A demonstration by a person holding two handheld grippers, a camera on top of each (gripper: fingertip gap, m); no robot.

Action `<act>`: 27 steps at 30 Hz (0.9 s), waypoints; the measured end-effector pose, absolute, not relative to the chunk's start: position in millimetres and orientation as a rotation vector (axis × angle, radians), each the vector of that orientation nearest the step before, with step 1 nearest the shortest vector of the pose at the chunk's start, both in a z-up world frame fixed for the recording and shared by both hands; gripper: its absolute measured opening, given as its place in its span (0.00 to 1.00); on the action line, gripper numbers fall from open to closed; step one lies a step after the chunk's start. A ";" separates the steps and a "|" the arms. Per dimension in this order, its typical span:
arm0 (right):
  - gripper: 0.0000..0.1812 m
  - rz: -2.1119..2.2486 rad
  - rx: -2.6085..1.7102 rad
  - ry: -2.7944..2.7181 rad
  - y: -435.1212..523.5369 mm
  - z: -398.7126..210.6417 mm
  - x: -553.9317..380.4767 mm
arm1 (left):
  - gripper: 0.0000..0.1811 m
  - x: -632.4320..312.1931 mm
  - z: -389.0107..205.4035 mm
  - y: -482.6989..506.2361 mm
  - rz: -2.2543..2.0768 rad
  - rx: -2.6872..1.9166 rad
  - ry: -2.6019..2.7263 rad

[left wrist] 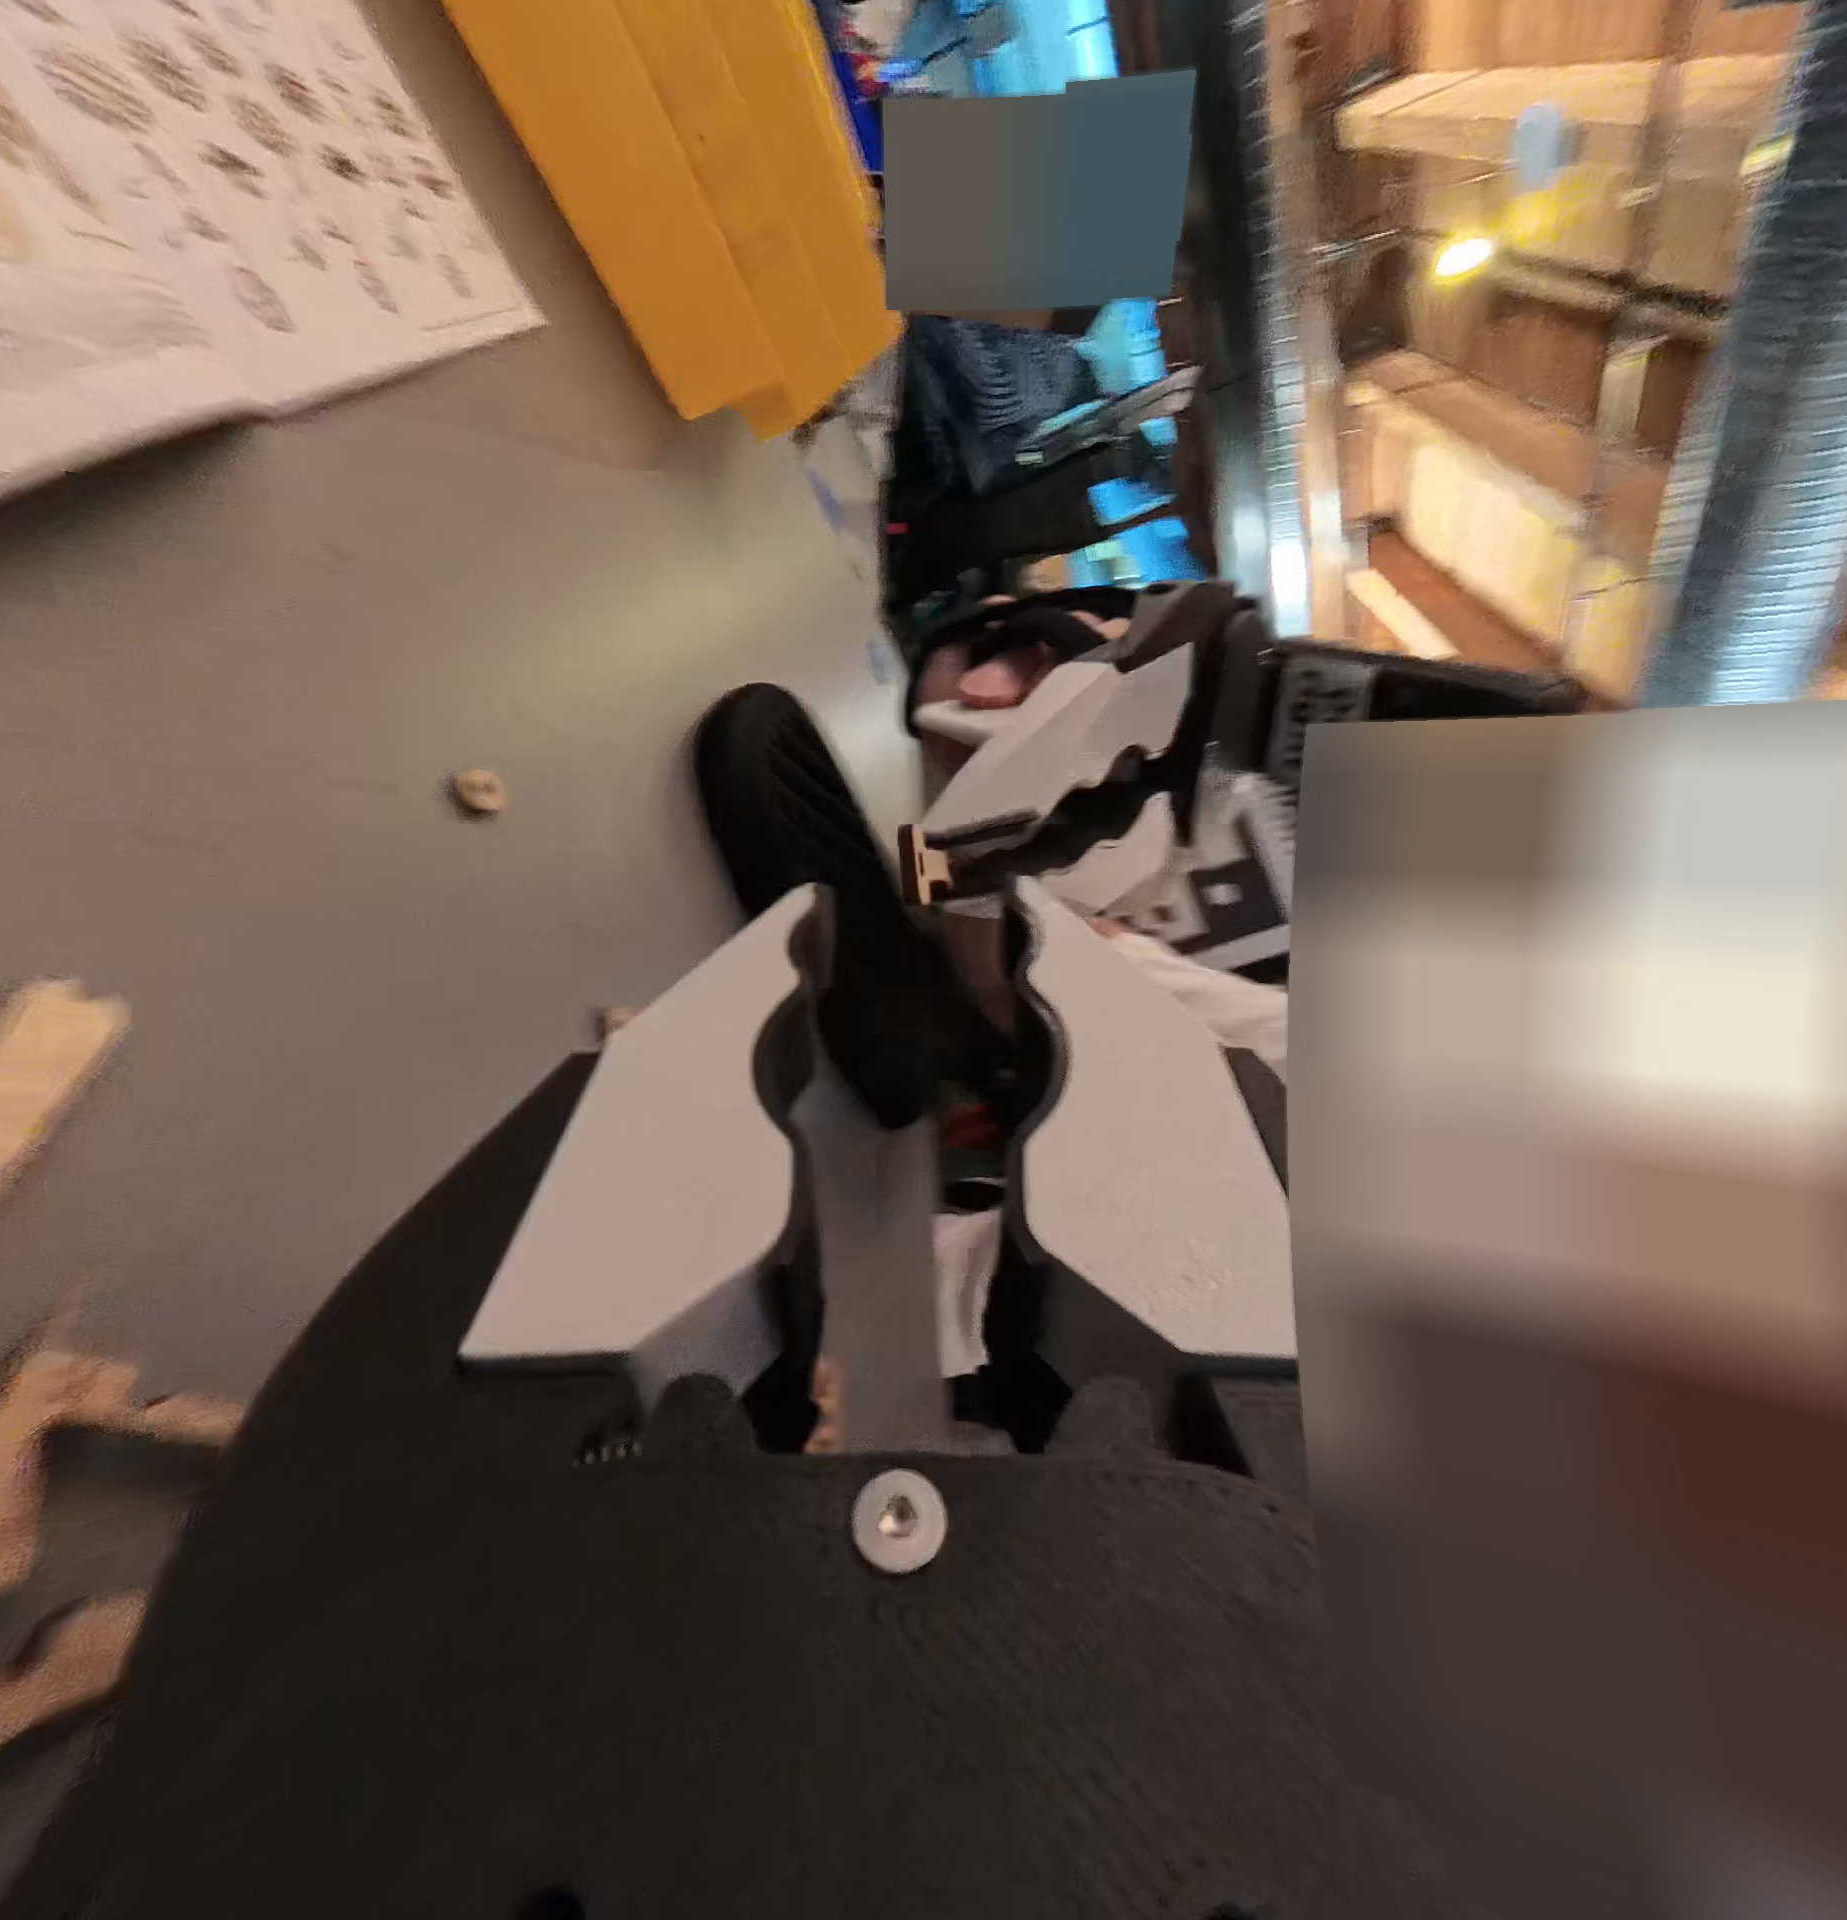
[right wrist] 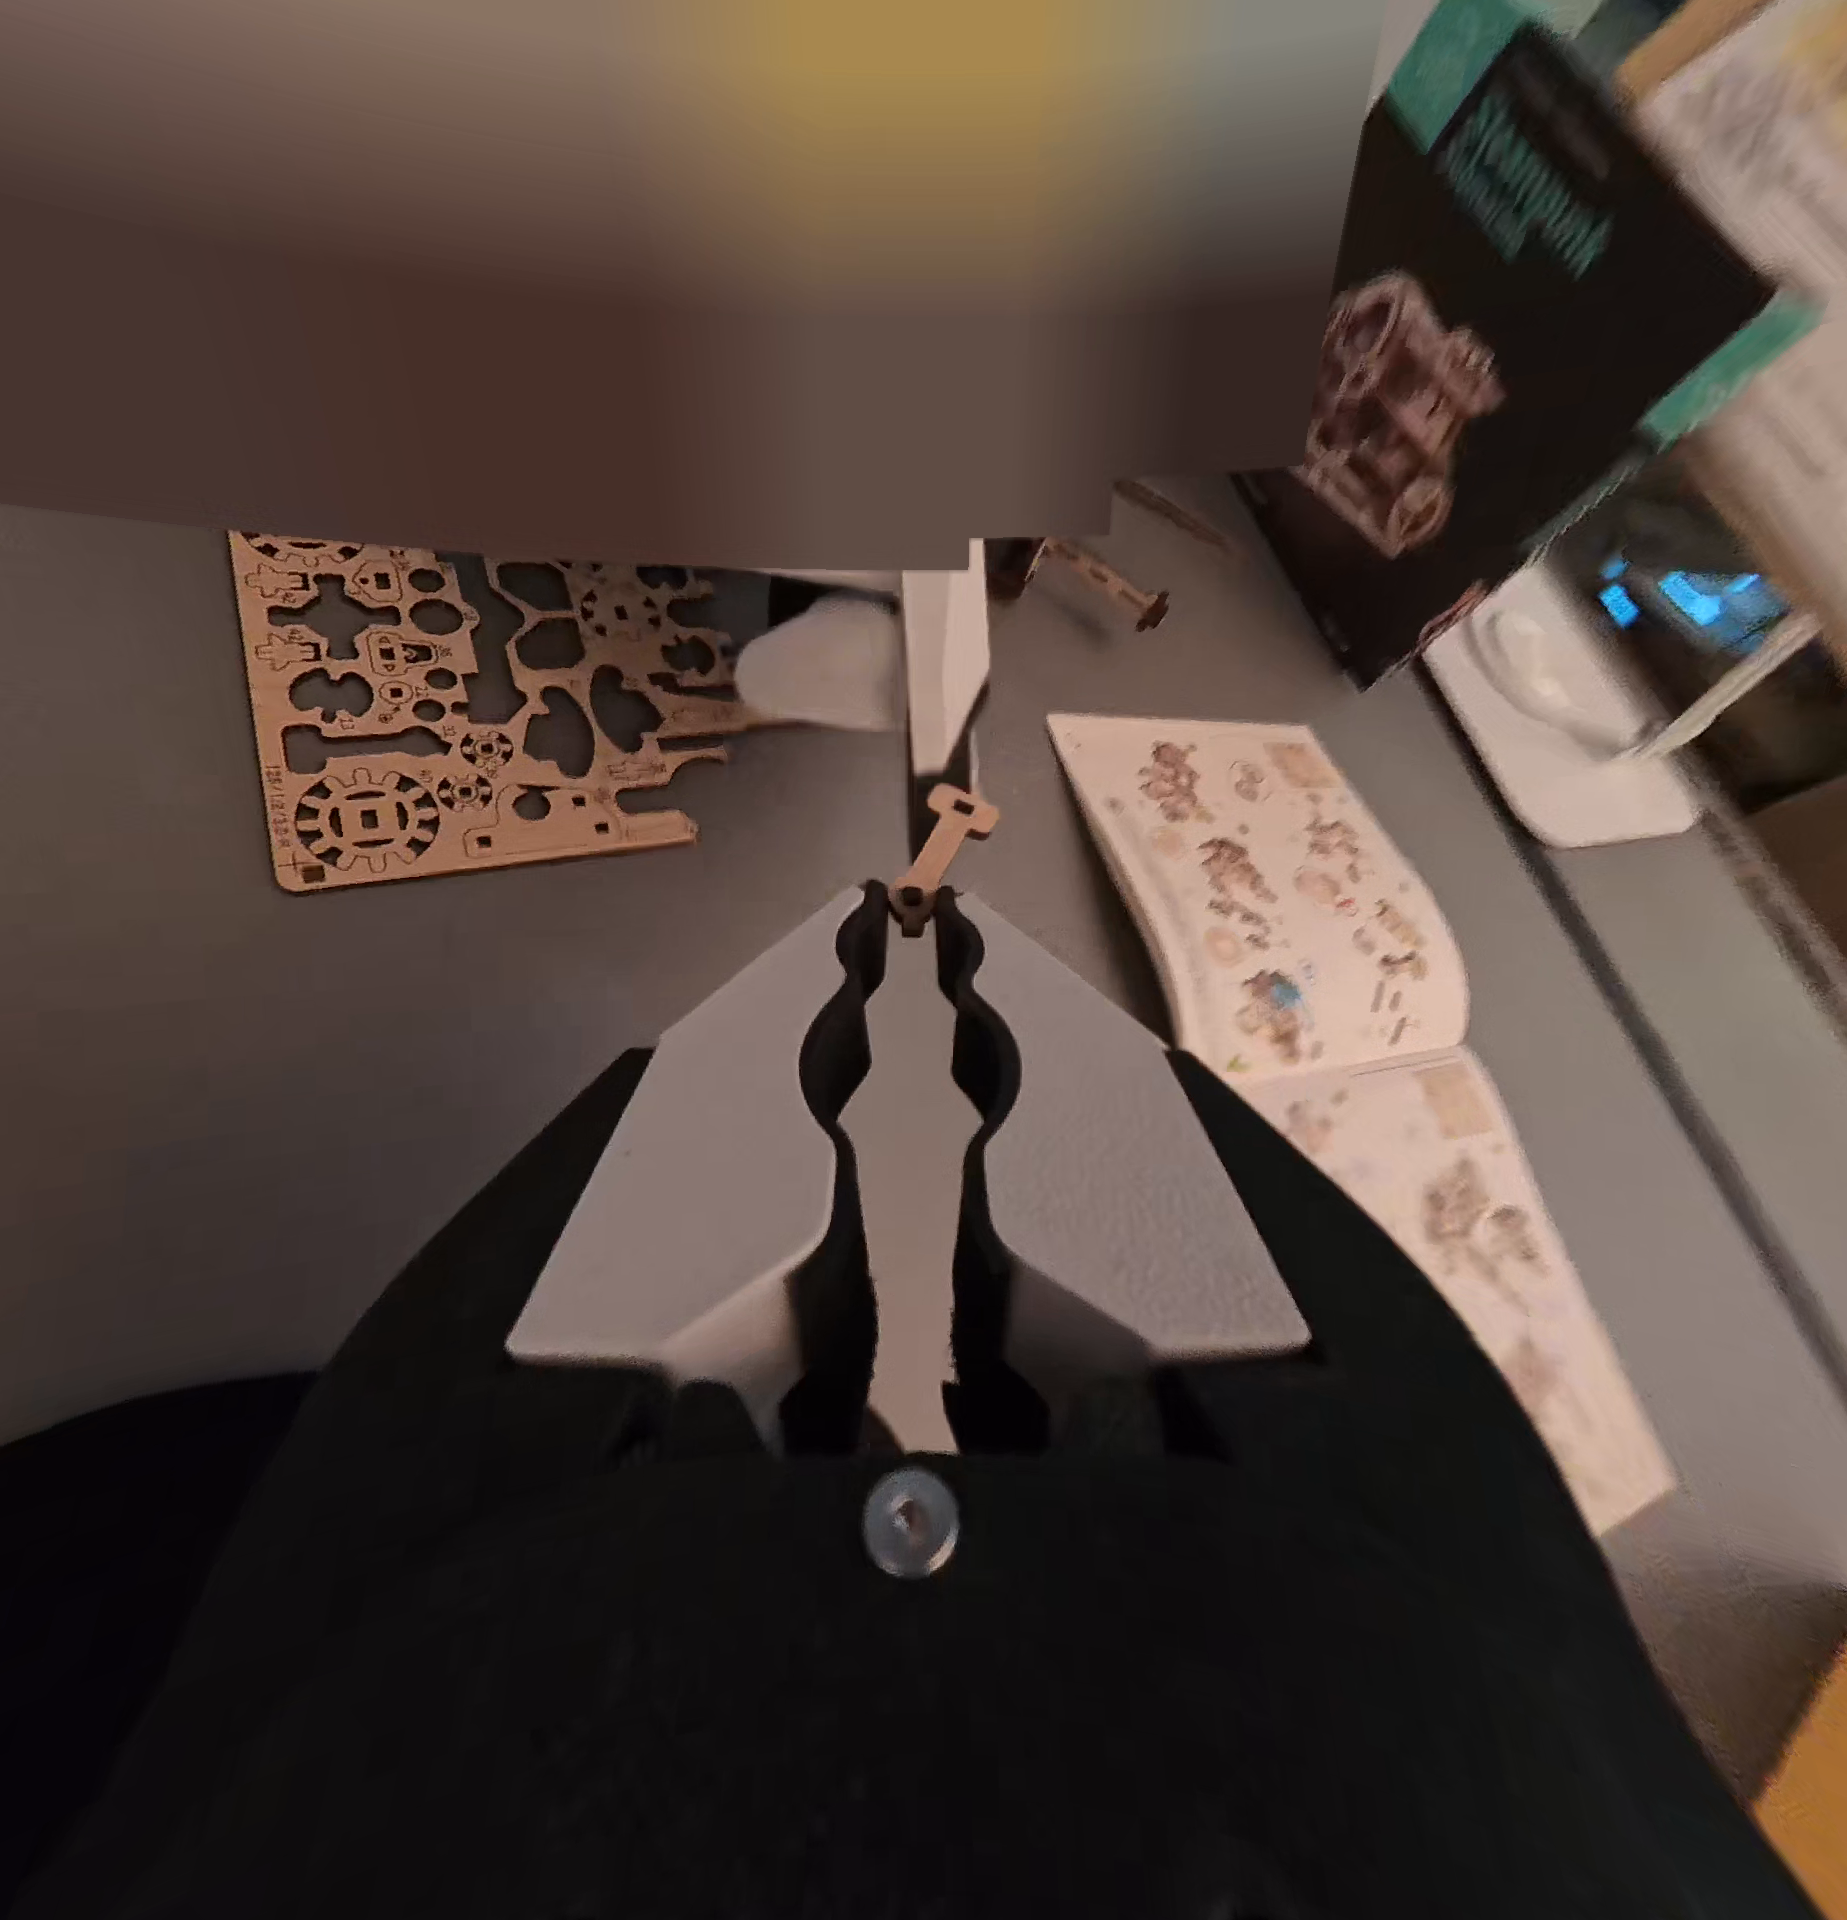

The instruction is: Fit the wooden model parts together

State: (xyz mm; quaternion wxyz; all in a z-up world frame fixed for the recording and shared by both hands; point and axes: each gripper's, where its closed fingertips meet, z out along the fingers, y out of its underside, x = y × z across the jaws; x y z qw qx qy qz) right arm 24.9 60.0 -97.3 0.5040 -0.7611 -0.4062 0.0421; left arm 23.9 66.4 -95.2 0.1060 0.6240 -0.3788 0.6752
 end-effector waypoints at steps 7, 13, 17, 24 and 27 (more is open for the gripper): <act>0.03 0.392 -1.947 -0.839 57.5 -128.1 33.5 | 0.17 20.1 -106.5 96.7 1.938 2.059 -1.280; 0.04 0.324 -2.070 -1.030 54.6 -159.7 31.3 | 0.15 20.5 -112.1 86.4 1.898 2.017 -1.292; 0.04 0.323 -2.139 -1.041 53.8 -170.0 41.2 | 0.15 20.3 -112.7 83.2 1.887 2.004 -1.300; 0.04 0.316 -2.147 -1.106 50.1 -175.9 44.1 | 0.15 20.3 -113.1 83.8 1.887 2.007 -1.294; 0.04 0.291 -2.128 -1.102 51.6 -168.0 48.5 | 0.15 20.2 -112.3 82.7 1.888 2.000 -1.294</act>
